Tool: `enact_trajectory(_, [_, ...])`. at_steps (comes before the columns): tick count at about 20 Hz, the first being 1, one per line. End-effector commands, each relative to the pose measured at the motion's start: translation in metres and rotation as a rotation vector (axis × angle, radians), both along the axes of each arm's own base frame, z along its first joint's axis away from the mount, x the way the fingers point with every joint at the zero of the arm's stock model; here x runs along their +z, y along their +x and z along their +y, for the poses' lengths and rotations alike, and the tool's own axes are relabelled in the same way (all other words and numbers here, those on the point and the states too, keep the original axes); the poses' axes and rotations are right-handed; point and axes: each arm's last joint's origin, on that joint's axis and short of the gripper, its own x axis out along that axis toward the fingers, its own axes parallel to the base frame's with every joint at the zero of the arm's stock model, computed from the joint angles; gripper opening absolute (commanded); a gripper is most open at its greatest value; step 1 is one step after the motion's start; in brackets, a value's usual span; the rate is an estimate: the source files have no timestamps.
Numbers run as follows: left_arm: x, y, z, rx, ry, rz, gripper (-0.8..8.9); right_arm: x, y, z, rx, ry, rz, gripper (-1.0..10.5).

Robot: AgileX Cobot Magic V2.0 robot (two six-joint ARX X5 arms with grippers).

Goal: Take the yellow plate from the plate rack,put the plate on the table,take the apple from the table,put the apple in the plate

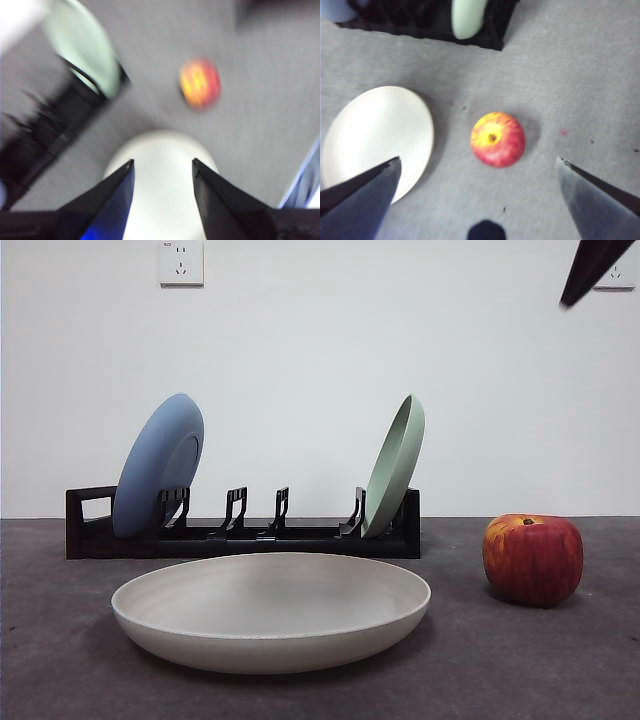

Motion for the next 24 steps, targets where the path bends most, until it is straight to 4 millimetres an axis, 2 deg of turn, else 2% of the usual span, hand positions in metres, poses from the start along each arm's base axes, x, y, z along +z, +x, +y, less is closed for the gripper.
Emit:
enact_trajectory(1, [0.025, -0.016, 0.039, 0.064, -0.197, -0.01, 1.98, -0.013, 0.019, 0.007, -0.007, -0.024, 0.048, 6.6])
enact_trajectory(5, [0.049, -0.043, 0.098, 0.08, -0.401, -0.062, 1.98, -0.044, 0.052, 0.027, 0.031, -0.088, 0.117, 6.6])
enact_trajectory(9, [0.053, -0.056, 0.125, 0.088, -0.462, -0.064, 1.98, -0.075, 0.073, 0.049, 0.057, -0.172, 0.166, 6.6])
enact_trajectory(14, [0.049, -0.055, 0.123, 0.091, -0.437, -0.034, 1.98, -0.106, 0.086, 0.065, 0.054, -0.293, 0.225, 6.6])
enact_trajectory(21, [0.044, -0.047, 0.105, 0.096, -0.376, -0.01, 1.98, -0.13, 0.096, 0.068, 0.061, -0.31, 0.284, 6.6])
enact_trajectory(22, [0.043, -0.046, 0.103, 0.097, -0.37, -0.008, 1.98, -0.131, 0.096, 0.068, 0.061, -0.311, 0.288, 6.0])
enact_trajectory(23, [0.043, -0.046, 0.102, 0.097, -0.368, -0.007, 1.98, -0.131, 0.096, 0.068, 0.061, -0.311, 0.29, 4.9])
enact_trajectory(24, [0.043, -0.046, 0.102, 0.097, -0.368, -0.007, 1.98, -0.131, 0.096, 0.069, 0.064, -0.307, 0.291, 3.4])
